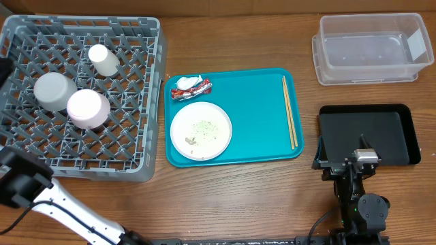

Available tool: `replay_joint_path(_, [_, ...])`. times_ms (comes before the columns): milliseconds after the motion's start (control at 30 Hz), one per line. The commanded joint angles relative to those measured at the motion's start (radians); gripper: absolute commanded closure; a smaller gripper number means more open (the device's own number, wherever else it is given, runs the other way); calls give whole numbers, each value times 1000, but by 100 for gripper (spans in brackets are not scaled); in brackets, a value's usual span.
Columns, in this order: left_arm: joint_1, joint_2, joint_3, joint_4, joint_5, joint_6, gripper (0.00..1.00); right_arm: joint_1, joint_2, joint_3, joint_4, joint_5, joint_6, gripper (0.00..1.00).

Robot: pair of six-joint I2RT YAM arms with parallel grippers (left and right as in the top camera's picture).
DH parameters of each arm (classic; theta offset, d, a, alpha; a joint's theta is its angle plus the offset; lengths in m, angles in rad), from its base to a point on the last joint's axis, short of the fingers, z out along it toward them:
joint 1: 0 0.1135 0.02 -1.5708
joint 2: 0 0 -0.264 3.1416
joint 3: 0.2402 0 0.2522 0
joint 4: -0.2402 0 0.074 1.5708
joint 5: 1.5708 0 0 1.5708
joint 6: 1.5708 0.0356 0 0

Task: Sort waste into correct bins and load items into the dishwasher
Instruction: 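Raise the left gripper out of the rack and withdraw it leftward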

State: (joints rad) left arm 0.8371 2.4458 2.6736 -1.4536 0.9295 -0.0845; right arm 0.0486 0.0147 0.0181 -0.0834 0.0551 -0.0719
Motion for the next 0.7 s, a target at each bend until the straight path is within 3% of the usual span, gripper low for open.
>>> replay_joint_path(0, [-87, -34, 22, -35, -266, 82, 82, 6, -12, -10, 3, -5, -4, 0])
replay_joint_path(100, [-154, -34, 23, -55, -330, 82, 74, 6, -12, -10, 3, -5, -4, 0])
replay_joint_path(500, [-351, -154, 134, -237, -342, 103, 77, 6, -12, -10, 3, -5, -4, 0])
replay_joint_path(600, [-429, -271, 89, -236, -362, 98, 59, 6, -12, -10, 3, -5, -4, 0])
replay_joint_path(667, [-496, -348, 59, -236, -394, 96, 33, 6, -12, -10, 3, -5, -4, 0])
